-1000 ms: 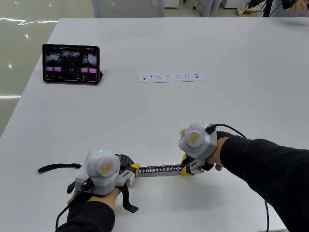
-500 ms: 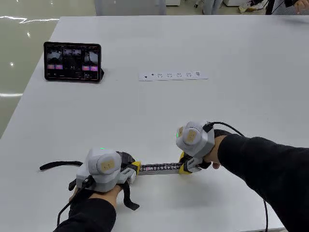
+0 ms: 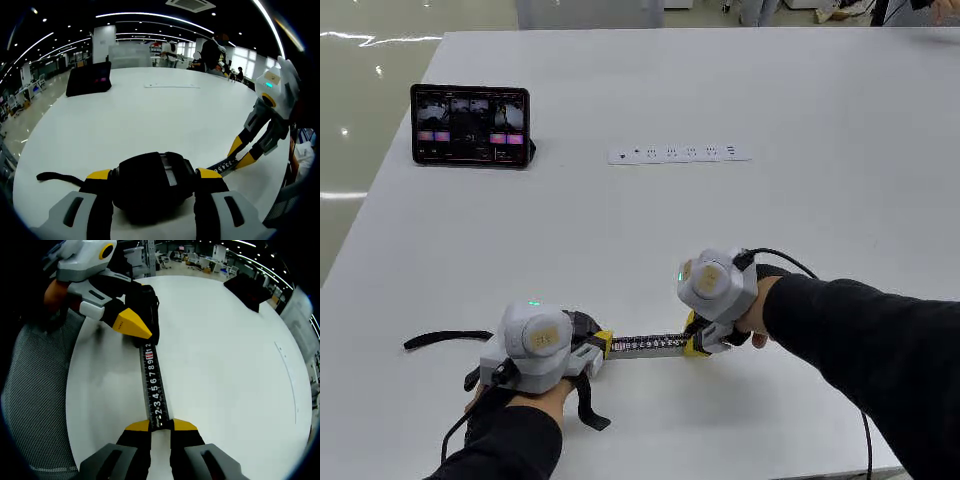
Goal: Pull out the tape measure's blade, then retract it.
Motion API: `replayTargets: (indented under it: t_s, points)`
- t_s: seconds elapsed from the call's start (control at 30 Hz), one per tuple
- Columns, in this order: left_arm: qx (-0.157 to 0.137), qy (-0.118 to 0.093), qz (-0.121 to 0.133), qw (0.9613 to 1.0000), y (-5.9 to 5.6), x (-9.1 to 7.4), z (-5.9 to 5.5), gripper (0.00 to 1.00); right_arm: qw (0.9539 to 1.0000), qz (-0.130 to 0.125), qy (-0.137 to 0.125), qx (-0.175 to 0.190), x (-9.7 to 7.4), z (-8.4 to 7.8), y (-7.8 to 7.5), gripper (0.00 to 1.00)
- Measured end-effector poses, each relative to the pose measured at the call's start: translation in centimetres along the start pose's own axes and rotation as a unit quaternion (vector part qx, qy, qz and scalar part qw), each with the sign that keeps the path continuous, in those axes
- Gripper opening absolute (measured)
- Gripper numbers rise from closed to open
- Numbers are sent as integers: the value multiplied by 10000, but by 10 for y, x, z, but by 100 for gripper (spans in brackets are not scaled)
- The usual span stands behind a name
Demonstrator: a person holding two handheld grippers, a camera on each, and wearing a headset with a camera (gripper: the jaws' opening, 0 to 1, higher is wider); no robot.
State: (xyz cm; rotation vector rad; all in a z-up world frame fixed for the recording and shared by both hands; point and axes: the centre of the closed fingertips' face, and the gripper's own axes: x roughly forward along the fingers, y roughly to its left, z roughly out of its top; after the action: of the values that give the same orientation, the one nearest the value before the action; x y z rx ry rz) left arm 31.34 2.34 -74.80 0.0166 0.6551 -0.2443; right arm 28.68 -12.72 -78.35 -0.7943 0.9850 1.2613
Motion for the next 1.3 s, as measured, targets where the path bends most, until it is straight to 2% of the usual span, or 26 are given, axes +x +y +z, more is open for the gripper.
replayTargets:
  t_s: [1.3]
  points:
    - [-35, 27, -28, 10000, 0, 0, 0, 61, 10000, -12, 14, -63, 7, 17, 3, 10]
